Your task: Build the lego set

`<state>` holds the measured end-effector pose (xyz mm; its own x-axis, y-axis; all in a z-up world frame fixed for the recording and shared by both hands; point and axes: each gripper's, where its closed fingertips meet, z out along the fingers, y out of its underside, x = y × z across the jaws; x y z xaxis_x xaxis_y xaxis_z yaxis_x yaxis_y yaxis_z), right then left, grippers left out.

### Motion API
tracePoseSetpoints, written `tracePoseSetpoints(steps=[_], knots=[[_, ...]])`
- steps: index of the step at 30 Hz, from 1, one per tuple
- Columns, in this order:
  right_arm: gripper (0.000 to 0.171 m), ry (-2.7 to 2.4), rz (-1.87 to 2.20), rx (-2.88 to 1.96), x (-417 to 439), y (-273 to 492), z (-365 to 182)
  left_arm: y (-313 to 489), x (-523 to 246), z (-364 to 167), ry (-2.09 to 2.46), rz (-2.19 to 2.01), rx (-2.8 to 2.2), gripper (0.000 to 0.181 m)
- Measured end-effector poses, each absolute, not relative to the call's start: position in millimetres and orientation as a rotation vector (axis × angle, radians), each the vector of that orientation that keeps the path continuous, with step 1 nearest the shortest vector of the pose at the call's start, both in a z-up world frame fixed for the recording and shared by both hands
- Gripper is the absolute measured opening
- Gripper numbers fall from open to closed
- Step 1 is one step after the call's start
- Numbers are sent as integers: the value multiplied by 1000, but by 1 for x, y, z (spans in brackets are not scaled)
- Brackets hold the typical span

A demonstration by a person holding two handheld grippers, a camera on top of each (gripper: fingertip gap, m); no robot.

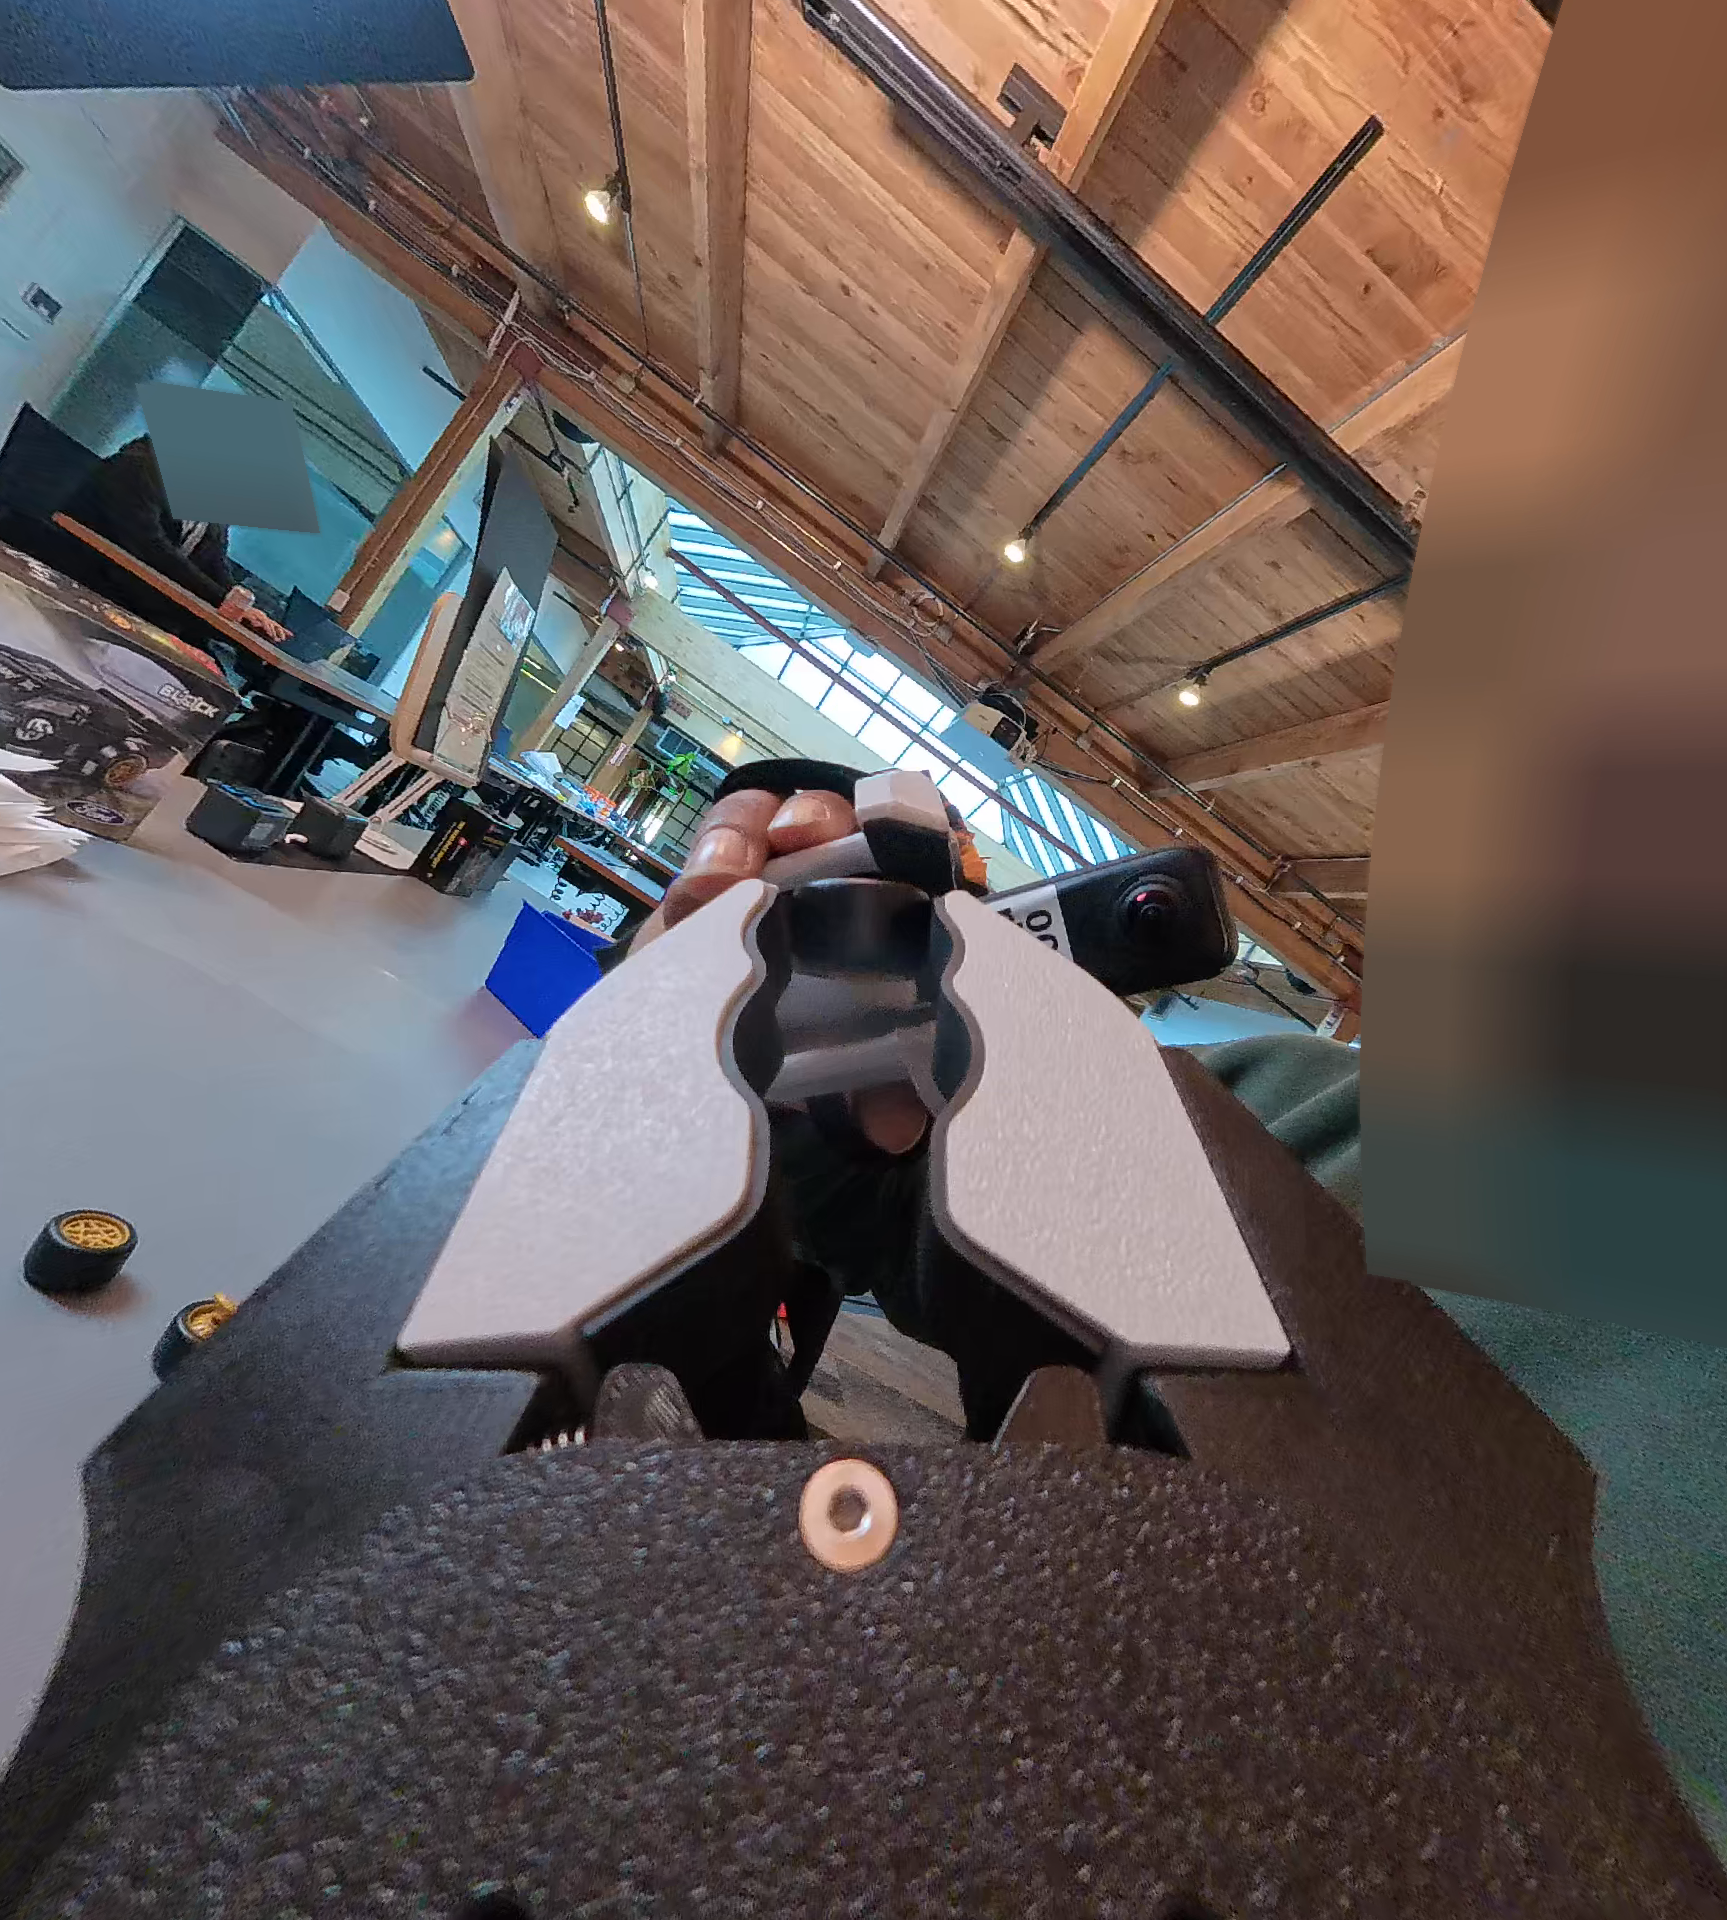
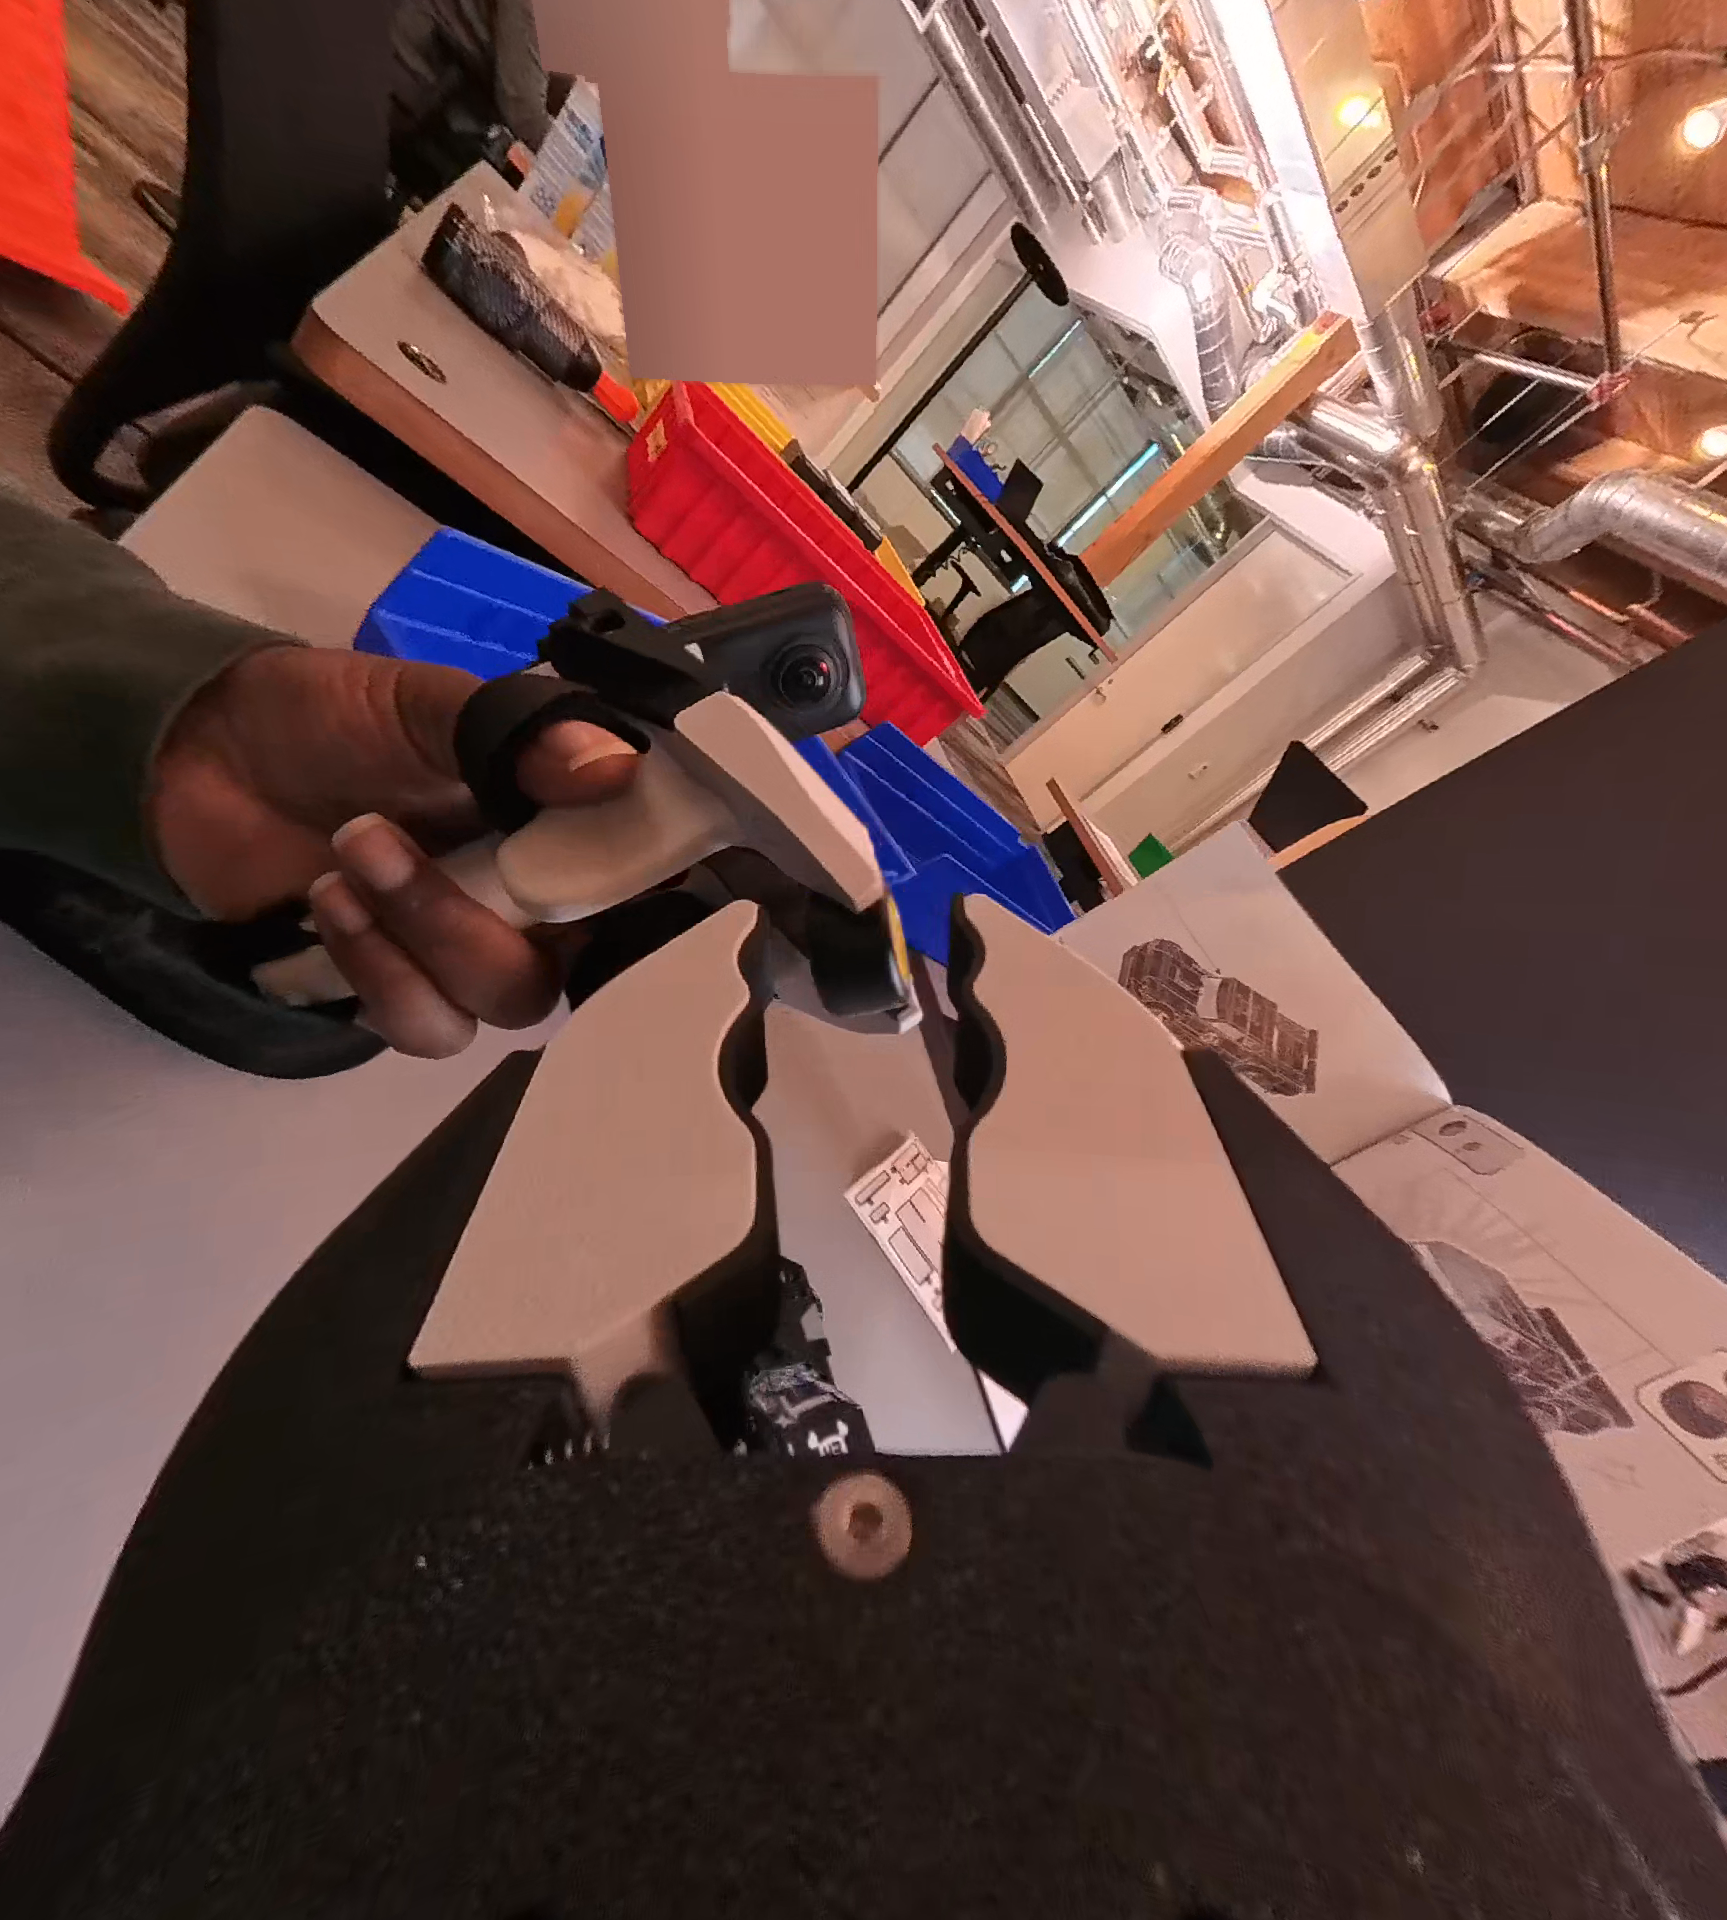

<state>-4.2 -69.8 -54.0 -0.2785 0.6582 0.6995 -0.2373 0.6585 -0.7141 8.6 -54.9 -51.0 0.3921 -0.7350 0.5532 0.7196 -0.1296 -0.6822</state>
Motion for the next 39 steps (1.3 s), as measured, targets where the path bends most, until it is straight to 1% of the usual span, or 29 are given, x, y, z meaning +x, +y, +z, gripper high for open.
tracePoseSetpoints(steps=[3, 13, 22, 34, 35, 36, 39], knots=[[32, -1677, 888, -344, -3, -67, -54, -56, 8, -52, 21, -1234, -1162, 26], [17, -1778, 766, -279, -3, -67, -63, -56, 10, -54, 36, -1191, -1202, 26], [15, -1792, 716, -295, -5, -67, -69, -56, 9, -58, -11, -1226, -1187, 26], [17, -1839, 743, -344, -6, -69, -78, -57, 7, -68, 19, -1244, -1170, 26], [27, -1834, 759, -356, -6, -68, -75, -57, 6, -67, 29, -1223, -1170, 26], [30, -1824, 772, -366, -5, -66, -73, -58, 3, -66, 36, -1200, -1165, 26], [30, -1796, 809, -375, -1, -63, -70, -61, -2, -65, 63, -1148, -1176, 26]])
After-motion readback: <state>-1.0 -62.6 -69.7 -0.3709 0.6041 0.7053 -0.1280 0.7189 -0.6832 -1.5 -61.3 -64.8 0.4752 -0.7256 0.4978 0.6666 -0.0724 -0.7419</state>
